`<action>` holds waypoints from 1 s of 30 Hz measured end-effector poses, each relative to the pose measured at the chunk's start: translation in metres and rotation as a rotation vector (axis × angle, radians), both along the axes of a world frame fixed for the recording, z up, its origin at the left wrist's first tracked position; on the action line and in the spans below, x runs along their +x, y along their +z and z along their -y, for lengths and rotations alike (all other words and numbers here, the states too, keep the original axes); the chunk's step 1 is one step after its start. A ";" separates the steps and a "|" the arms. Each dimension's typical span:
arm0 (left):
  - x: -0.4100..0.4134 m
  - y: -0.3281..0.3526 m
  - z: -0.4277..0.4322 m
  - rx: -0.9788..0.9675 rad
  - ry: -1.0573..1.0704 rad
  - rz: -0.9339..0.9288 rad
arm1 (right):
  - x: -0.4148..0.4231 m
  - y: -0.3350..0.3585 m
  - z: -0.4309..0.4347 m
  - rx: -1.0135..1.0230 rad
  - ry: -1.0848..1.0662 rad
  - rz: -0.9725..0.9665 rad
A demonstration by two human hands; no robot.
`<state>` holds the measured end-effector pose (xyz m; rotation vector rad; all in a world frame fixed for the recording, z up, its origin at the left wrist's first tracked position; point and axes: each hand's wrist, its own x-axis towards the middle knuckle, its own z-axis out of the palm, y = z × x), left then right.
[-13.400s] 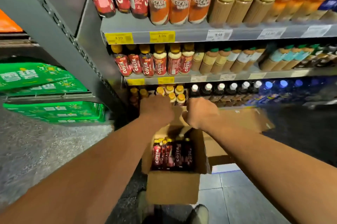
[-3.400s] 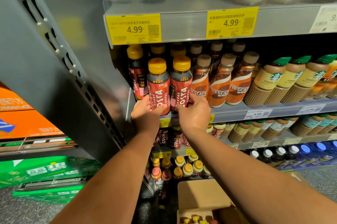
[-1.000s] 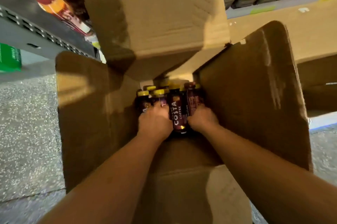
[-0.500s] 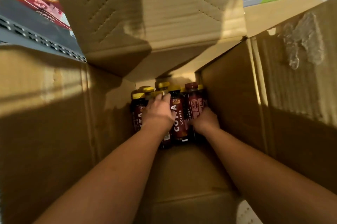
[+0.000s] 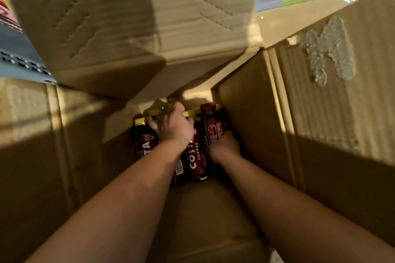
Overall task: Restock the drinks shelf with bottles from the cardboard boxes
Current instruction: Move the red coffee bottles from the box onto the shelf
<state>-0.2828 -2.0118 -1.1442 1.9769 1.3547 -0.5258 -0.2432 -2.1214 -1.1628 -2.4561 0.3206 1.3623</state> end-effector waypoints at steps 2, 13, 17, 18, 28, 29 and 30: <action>-0.003 0.010 0.000 -0.041 0.035 0.072 | 0.000 0.008 0.000 0.010 -0.042 -0.004; -0.016 0.114 -0.025 -0.416 0.322 0.451 | 0.004 0.109 -0.004 0.254 -0.212 -0.046; -0.022 0.163 -0.034 -0.410 0.324 0.443 | 0.008 0.167 -0.002 0.382 -0.176 -0.068; -0.023 0.177 -0.035 -0.410 0.327 0.461 | 0.009 0.181 -0.002 0.422 -0.185 -0.093; -0.009 0.322 -0.055 -0.430 0.353 0.607 | 0.022 0.315 -0.023 0.805 -0.201 -0.253; -0.005 0.335 -0.057 -0.441 0.385 0.626 | 0.025 0.329 -0.026 0.837 -0.213 -0.253; -0.001 0.348 -0.058 -0.442 0.410 0.646 | 0.027 0.344 -0.029 0.870 -0.226 -0.257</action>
